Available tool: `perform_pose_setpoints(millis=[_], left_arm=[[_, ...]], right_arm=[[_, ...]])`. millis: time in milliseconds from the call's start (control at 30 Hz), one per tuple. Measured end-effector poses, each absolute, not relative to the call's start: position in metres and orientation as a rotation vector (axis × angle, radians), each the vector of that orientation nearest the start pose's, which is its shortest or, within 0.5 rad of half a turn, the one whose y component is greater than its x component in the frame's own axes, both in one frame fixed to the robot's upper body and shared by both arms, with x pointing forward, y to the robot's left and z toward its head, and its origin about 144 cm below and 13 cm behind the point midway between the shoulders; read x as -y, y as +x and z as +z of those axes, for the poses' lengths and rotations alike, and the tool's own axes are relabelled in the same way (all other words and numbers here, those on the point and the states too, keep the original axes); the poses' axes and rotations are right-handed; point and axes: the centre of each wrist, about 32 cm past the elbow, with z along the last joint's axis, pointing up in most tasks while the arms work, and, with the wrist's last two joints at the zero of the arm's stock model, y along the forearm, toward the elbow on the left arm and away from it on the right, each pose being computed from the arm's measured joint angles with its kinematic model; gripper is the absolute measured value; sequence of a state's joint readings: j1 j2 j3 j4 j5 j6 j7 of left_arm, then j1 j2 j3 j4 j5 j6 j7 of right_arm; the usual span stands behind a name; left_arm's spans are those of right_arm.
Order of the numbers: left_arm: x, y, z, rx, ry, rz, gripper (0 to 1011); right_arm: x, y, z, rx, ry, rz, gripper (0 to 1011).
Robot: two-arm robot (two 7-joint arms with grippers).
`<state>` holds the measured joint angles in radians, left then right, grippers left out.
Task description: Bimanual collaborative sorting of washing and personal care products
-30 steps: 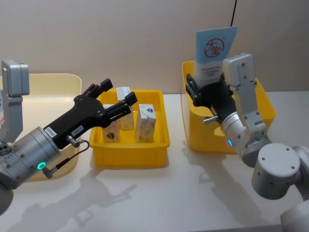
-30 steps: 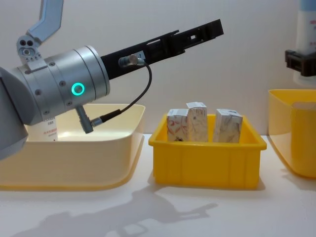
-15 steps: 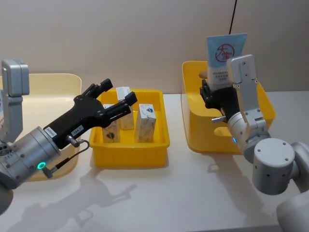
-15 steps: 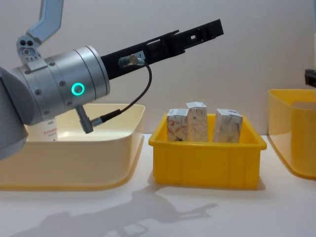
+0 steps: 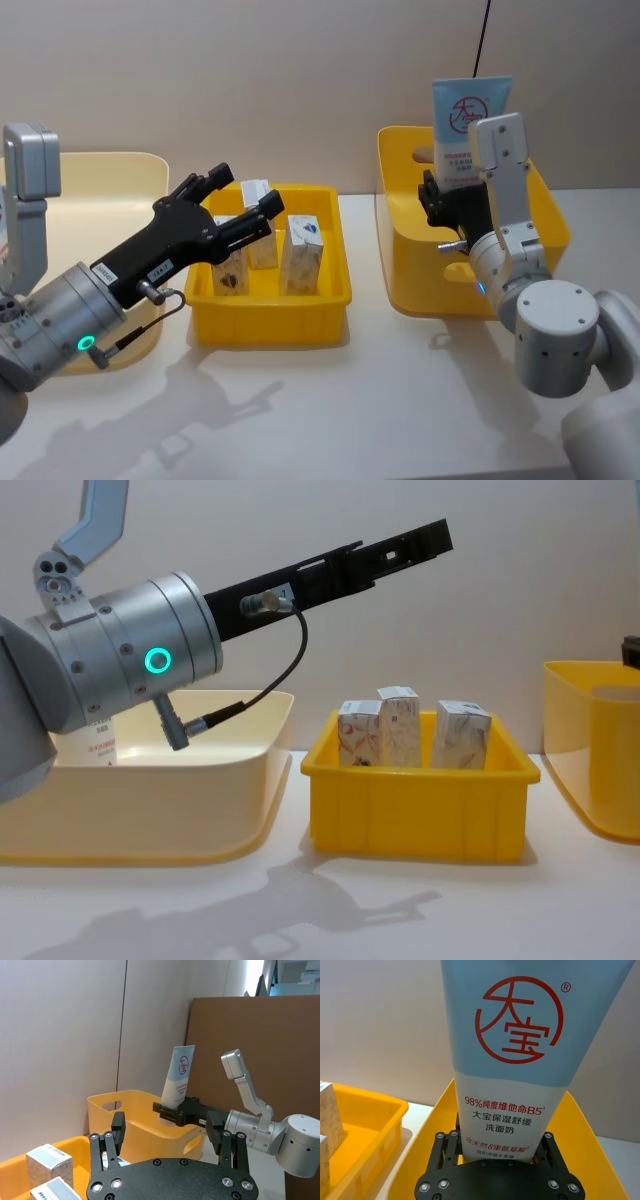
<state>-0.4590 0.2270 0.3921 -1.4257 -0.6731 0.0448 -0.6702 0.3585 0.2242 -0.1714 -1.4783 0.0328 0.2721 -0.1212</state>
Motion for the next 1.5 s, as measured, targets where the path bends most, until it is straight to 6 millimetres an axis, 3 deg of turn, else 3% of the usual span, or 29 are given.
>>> perform_pose_setpoints(millis=[67,267,533,1100,1500], left_arm=[[-0.1841,0.5607,1.2471,-0.048,-0.339,0.508,1003],[-0.1841,0.5607,1.2471,-0.048,-0.339,0.508,1003],[-0.184,0.5607,1.2471,-0.048,-0.339,0.508,1003],[-0.1841,0.5607,1.2471,-0.048,-0.339,0.508,1003],[-0.1841,0.5607,1.2471,-0.048,-0.339,0.508,1003]], right_arm=[[0.2463,0.5497,1.2399,0.175,-0.2,-1.596,604],[0.2456,0.551,1.2393,0.168,-0.203,-1.602,811],[0.245,0.5521,1.2391,0.162,-0.205,-1.607,1000],[0.2448,0.5523,1.2387,0.167,-0.197,-1.607,1001],[0.2448,0.5442,1.2389,0.245,-0.085,-1.527,1001]])
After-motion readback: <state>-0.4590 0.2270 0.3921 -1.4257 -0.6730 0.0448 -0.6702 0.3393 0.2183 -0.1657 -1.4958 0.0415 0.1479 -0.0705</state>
